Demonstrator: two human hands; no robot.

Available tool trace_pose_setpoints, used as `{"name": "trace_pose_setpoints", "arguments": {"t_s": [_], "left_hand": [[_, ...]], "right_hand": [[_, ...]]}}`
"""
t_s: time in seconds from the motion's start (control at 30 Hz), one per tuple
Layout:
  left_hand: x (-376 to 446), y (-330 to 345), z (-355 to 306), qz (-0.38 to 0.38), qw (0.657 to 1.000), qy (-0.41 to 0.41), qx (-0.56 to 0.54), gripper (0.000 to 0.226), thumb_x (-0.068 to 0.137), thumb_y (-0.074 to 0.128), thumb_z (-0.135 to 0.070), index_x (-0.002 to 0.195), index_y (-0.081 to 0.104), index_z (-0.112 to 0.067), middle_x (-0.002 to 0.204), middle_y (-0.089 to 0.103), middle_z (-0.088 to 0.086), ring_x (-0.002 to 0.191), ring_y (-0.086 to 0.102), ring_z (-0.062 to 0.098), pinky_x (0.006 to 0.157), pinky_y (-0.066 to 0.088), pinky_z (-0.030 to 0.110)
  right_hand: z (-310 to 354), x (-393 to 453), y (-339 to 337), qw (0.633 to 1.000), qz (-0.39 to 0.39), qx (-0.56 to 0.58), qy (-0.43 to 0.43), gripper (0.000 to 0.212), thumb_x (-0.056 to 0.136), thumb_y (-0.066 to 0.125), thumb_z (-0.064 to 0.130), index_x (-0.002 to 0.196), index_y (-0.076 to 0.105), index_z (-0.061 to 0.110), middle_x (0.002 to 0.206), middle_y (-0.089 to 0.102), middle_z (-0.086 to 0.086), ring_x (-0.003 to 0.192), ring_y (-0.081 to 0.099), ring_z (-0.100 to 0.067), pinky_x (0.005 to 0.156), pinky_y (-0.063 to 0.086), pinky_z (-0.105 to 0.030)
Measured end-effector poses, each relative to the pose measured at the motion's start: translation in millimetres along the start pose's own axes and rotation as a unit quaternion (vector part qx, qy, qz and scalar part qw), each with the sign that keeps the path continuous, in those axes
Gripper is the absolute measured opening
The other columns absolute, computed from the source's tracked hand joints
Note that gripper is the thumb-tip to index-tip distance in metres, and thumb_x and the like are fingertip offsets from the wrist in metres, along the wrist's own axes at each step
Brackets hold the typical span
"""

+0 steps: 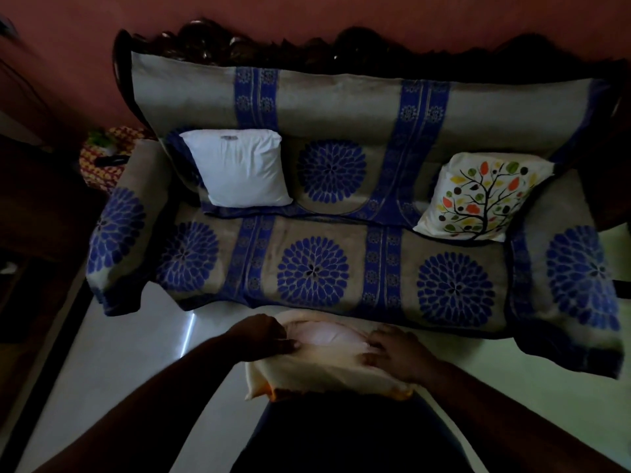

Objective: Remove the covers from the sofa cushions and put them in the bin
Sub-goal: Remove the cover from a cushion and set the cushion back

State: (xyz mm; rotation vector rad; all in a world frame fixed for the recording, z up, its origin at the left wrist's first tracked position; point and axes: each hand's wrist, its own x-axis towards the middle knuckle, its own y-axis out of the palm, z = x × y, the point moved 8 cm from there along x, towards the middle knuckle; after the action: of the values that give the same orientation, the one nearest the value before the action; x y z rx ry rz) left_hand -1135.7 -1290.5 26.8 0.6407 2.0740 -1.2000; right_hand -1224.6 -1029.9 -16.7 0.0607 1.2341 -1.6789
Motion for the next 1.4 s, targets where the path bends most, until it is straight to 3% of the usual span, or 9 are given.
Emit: {"name": "trace_pose_setpoints", "arguments": {"t_s": [0.23,0.4,0.53,0.7,0.8,0.9,1.03,1.23,1.4], "left_hand": [[-0.2,10.0,15.4,-0.009,0.999,-0.008,-0.029,0.09,0.065,0.03,-0.102,0.082,0.07,-0.023,0.088,0.068,-0.004,0.085,0.063,0.009,0.085,0.052,0.037],[-6.2,1.3,-14.3,-0.052,0.985,-0.015,-0.161,0.032,0.095,0.051,-0.062,0.089,0.066,-0.033,0.087,0.064,-0.007,0.085,0.063,0.011,0.078,0.048,0.032],[-8.3,43.8,-51.1,0.073,0.996,0.025,-0.034,0.068,0.092,0.044,-0.073,0.152,0.03,-0.044,0.145,0.05,0.007,0.132,0.047,0.027,0.107,0.035,0.036],[4.7,39.1,-68.2,0.039,0.989,0.067,0.123,0.112,0.068,0.012,-0.099,0.136,0.051,-0.019,0.14,0.05,0.007,0.138,0.032,0.027,0.112,0.016,0.053],[12.4,41.5,-86.0,0.076,0.991,0.106,0.039,0.106,0.076,0.036,-0.091,0.153,0.034,-0.019,0.157,0.038,0.005,0.148,0.027,0.025,0.12,0.019,0.044],[13.9,45.0,-75.8,0.109,0.976,0.01,-0.189,0.069,0.081,0.055,-0.079,0.11,0.069,-0.018,0.105,0.071,0.0,0.096,0.064,0.016,0.08,0.045,0.025],[18.5,43.3,-53.6,0.058,0.937,-0.007,-0.346,0.058,0.076,0.064,-0.078,0.056,0.066,-0.024,0.053,0.058,-0.01,0.055,0.054,0.009,0.064,0.042,0.027],[19.4,48.1,-26.5,-0.103,0.948,0.06,-0.296,0.028,0.089,0.066,-0.056,0.102,0.069,-0.031,0.099,0.071,-0.011,0.094,0.066,0.001,0.086,0.052,0.026],[28.4,33.9,-41.7,-0.101,0.983,0.078,-0.128,0.033,0.097,0.052,-0.056,0.075,0.065,-0.035,0.079,0.063,-0.013,0.076,0.059,0.001,0.071,0.041,0.014]], "right_hand": [[-1.7,-0.4,-44.1,0.905,-0.085,0.412,0.059,0.036,0.097,0.066,0.03,0.063,0.06,0.02,0.059,0.051,0.001,0.056,0.053,-0.011,0.062,0.042,-0.03],[8.0,11.6,-57.3,0.943,0.049,0.324,0.057,0.029,0.095,0.065,0.043,0.077,0.071,0.022,0.074,0.07,0.005,0.071,0.066,-0.012,0.072,0.051,-0.031],[57.5,16.4,-53.5,0.975,0.193,0.082,-0.08,0.035,0.086,0.069,0.058,0.103,0.07,0.027,0.102,0.067,0.013,0.093,0.062,-0.008,0.079,0.05,-0.029],[65.0,26.0,-65.0,0.978,0.121,0.145,-0.089,0.018,0.094,0.067,0.041,0.096,0.07,0.023,0.088,0.063,0.011,0.08,0.058,-0.001,0.069,0.044,-0.025],[63.2,35.7,-72.5,0.975,0.078,0.19,-0.079,0.025,0.094,0.067,0.043,0.091,0.067,0.019,0.088,0.065,-0.003,0.083,0.063,-0.023,0.069,0.046,-0.032],[55.7,48.0,-76.2,0.978,0.025,0.204,-0.042,0.025,0.093,0.068,0.042,0.078,0.063,0.023,0.079,0.062,-0.001,0.074,0.06,-0.022,0.067,0.048,-0.038],[31.4,48.4,-52.4,0.996,0.012,0.069,0.054,0.033,0.097,0.056,0.052,0.078,0.057,0.026,0.079,0.059,0.0,0.074,0.058,-0.018,0.069,0.048,-0.036],[-11.2,38.9,-37.8,0.988,0.089,-0.012,0.126,0.049,0.099,0.054,0.052,0.063,0.045,0.021,0.063,0.042,-0.003,0.062,0.049,-0.021,0.059,0.033,-0.032],[16.4,47.1,-53.2,0.988,0.035,-0.106,0.107,0.035,0.098,0.054,0.052,0.093,0.062,0.018,0.093,0.061,-0.006,0.088,0.061,-0.026,0.071,0.043,-0.034]]}}
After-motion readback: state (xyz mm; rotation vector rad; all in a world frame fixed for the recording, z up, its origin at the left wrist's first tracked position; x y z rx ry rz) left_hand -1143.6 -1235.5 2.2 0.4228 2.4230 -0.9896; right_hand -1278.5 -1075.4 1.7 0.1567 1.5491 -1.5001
